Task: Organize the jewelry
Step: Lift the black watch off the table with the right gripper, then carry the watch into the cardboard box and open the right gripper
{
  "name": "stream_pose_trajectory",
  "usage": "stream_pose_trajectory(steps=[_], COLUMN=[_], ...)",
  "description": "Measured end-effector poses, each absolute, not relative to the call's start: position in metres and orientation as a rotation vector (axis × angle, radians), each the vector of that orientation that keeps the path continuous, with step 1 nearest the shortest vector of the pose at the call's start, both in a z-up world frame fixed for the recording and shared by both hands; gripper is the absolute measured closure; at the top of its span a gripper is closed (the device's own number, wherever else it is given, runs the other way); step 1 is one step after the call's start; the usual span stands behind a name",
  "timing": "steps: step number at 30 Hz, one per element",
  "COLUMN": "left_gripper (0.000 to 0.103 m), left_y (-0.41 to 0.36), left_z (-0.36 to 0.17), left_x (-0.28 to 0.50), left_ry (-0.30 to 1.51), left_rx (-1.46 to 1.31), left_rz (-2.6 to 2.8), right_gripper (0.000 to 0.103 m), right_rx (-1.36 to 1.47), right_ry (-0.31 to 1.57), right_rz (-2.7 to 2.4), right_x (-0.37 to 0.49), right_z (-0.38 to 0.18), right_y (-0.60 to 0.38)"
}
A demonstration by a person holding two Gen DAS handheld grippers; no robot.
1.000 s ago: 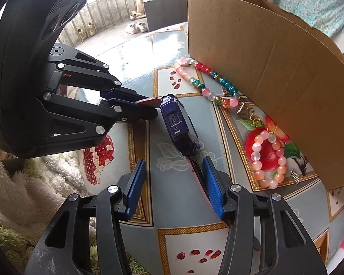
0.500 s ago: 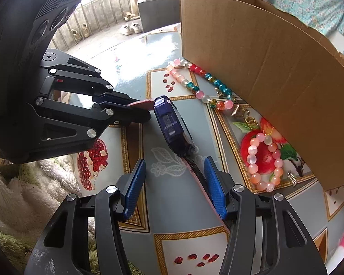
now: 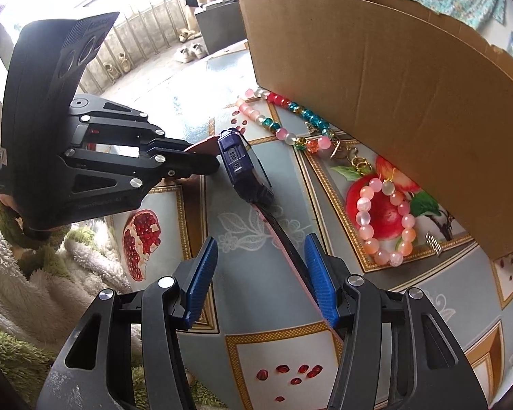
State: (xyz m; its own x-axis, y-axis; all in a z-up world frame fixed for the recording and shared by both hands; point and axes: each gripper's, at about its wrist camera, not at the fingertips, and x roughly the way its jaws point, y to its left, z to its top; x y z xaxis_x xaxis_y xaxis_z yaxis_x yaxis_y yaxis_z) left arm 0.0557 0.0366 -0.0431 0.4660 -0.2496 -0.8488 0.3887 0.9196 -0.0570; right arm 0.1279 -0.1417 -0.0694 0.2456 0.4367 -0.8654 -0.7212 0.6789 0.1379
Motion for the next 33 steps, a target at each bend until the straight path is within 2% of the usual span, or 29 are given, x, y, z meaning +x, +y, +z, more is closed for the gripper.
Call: stream_pose_trajectory(steps=[5,8,10,12,19,27,33], left_gripper=[0.099,0.099,0.099,0.099,0.100,0.100,0.100], left_y=[0.035,0.035,0.033,0.028,0.012,0.016,0.002], left_z=[-0.043,-0.044,-0.044,-0.045,-0.024,0.074,0.134], left_x=[0.057,0.057,0.055,0.053,0.032,0.020,0.075], left_ry=[1.006,1.005,0.996,0.980,0.879,0.620,0.475], left_rx=[0.163,0.165,0.183,0.219,0.313,0.387,0.478], left_rz=[-0.400,-0.402,-0.399,-0.389,-0.383,-0.362,-0.379], right_gripper=[0.054,0.070,0.096,0.101,0.102,0.102,0.102], right_rx=[-0.366,-0.436,-0.431,-0.435,-0.552,-0.587,-0.713], right_ry=[1.034,1.010,1.023,1.024,0.885,0.619,0.406], right_rz=[0.784,0.744,0.727,0.688,0.606,0.577,0.500], right_x=[0.132,0.132,0.135,0.137,0.108,0.083,0.124], right_z=[-0.070,-0.070,-0.069,-0.070,-0.043,0.048,0.101], right_y=[-0.129,-0.121,-0.121,-0.121,-0.119,-0.126,-0.134])
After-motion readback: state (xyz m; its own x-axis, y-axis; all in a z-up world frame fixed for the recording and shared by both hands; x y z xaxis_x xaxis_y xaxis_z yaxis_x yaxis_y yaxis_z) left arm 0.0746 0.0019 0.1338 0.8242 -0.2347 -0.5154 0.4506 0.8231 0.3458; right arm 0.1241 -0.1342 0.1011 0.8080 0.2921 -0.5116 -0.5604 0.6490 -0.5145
